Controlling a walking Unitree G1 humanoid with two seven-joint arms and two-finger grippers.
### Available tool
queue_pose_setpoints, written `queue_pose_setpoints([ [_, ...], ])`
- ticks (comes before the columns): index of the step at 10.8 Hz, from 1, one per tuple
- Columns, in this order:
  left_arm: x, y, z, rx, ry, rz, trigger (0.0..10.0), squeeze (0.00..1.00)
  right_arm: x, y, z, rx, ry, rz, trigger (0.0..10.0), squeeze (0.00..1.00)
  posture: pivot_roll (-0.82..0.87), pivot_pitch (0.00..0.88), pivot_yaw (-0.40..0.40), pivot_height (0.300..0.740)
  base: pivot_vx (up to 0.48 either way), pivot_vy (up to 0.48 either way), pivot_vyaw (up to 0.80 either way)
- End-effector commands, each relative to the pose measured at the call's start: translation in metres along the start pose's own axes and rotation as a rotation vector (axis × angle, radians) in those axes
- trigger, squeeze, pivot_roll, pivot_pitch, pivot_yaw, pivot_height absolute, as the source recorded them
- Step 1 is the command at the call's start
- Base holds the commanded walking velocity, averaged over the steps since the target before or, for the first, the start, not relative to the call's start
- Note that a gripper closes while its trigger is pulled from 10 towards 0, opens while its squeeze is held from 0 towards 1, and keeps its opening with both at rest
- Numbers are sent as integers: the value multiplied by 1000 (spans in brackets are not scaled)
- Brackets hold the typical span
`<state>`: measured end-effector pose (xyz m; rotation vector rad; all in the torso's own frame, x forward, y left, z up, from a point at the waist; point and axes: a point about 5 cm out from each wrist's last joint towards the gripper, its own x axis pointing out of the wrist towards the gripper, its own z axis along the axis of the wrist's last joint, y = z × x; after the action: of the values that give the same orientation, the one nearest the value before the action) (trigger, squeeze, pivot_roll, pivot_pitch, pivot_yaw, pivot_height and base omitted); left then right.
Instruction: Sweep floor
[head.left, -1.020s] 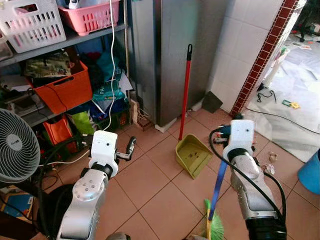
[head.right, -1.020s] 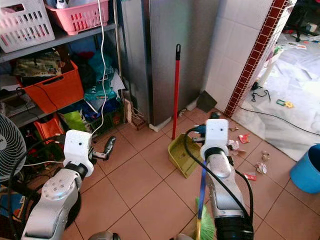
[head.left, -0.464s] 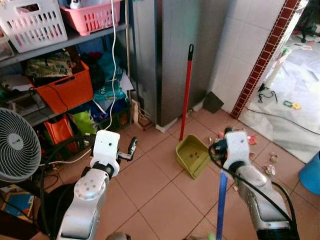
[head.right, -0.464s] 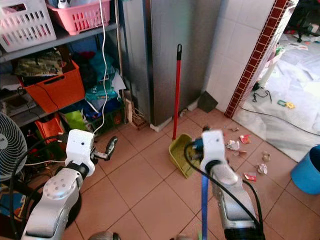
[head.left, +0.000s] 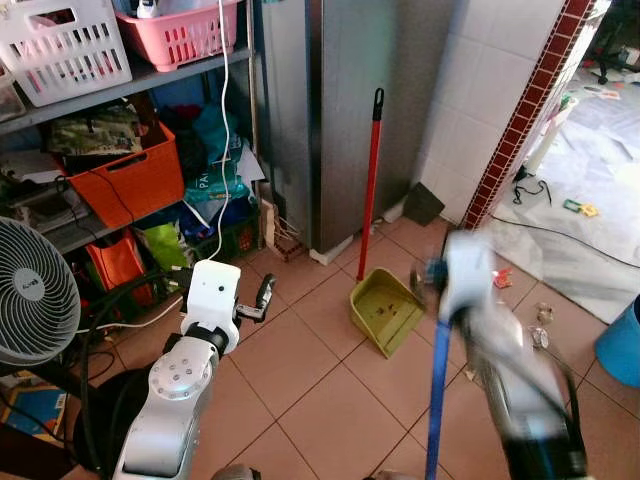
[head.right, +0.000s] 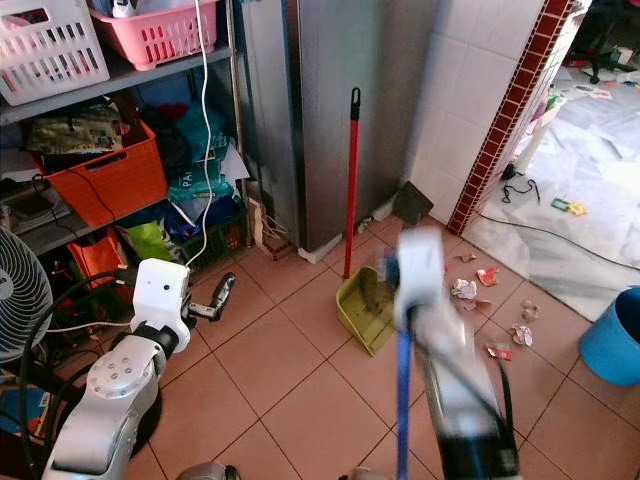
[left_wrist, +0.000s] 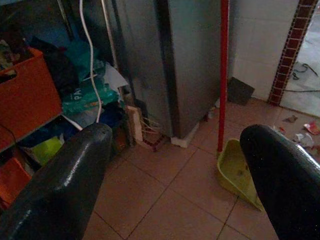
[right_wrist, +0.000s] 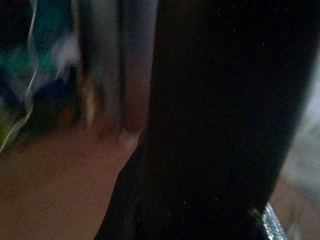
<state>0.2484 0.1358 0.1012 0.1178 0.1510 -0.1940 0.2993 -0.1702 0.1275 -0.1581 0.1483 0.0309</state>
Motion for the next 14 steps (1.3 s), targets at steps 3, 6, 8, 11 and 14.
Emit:
queue_pose_setpoints([
  [3, 9, 0, 7, 43, -52, 2, 10000, 0, 12, 8, 15, -36, -149, -57, 10000, 0, -20, 0, -70, 740, 0, 0, 0],
  [6, 4, -6, 2, 16, -36, -3, 10000, 0, 12, 28, 15, -21, -200, -56, 10000, 0, -34, 0, 16, 740, 0, 0, 0],
  [8, 7, -5, 3, 8, -42, -13, 10000, 0, 5, 18, 1, 10, -198, -122, 10000, 0, -38, 0, 41, 740, 0, 0, 0],
  [11, 8, -6, 14, 66, -81, 5, 10000, 0, 11, 12, 9, 5, -219, -147, 10000, 0, -22, 29, 11, 740, 0, 0, 0],
  [14, 4, 1, 9, 16, -59, 49, 10000, 0, 13, 10, 12, 4, -233, -160, 10000, 0, -24, 16, 9, 740, 0, 0, 0],
])
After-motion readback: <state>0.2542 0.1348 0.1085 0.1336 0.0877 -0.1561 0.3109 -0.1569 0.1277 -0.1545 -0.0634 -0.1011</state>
